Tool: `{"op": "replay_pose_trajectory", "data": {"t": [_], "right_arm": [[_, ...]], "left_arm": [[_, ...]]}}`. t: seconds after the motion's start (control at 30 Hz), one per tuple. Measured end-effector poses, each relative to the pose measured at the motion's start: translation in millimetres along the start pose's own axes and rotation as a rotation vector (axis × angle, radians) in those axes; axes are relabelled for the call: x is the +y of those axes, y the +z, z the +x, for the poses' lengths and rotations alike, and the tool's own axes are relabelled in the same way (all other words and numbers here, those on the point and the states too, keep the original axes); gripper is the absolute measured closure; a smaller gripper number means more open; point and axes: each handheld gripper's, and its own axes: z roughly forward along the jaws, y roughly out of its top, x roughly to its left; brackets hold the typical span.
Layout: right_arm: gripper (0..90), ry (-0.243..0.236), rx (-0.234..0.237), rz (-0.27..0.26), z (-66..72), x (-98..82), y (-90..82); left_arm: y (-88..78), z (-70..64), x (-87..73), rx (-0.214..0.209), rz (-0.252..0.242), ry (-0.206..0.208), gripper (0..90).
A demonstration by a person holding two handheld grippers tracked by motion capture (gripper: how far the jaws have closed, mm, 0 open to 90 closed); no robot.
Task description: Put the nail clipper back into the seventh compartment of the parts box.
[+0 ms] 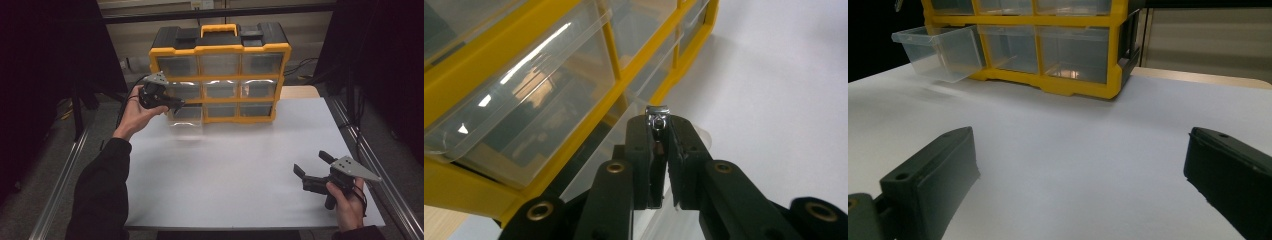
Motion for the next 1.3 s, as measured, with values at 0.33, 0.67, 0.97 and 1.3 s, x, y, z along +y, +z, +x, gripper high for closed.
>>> {"op": "replay_pose_trajectory", "data": {"t": [0.33,0.67,0.97,1.3], "right_arm": [[0.3,-0.002,0.002,0.002,0.2,-0.1,-0.1],[0.3,-0.002,0.004,0.004,0.1,-0.2,-0.1],[0.3,-0.003,0.001,0.005,0.3,-0.2,0.1],[0.3,-0.001,0.005,0.008,0.7,-0.4,0.0]], "left_arm": [[7.0,3.8,5.2,0.015,0.063,0.029,80.3],[15.1,7.1,4.2,0.014,0.119,0.022,80.3],[23.4,4.6,1.7,0.005,0.156,0.017,80.3],[35.1,2.2,-3.7,-0.003,0.189,0.023,80.3]]}}
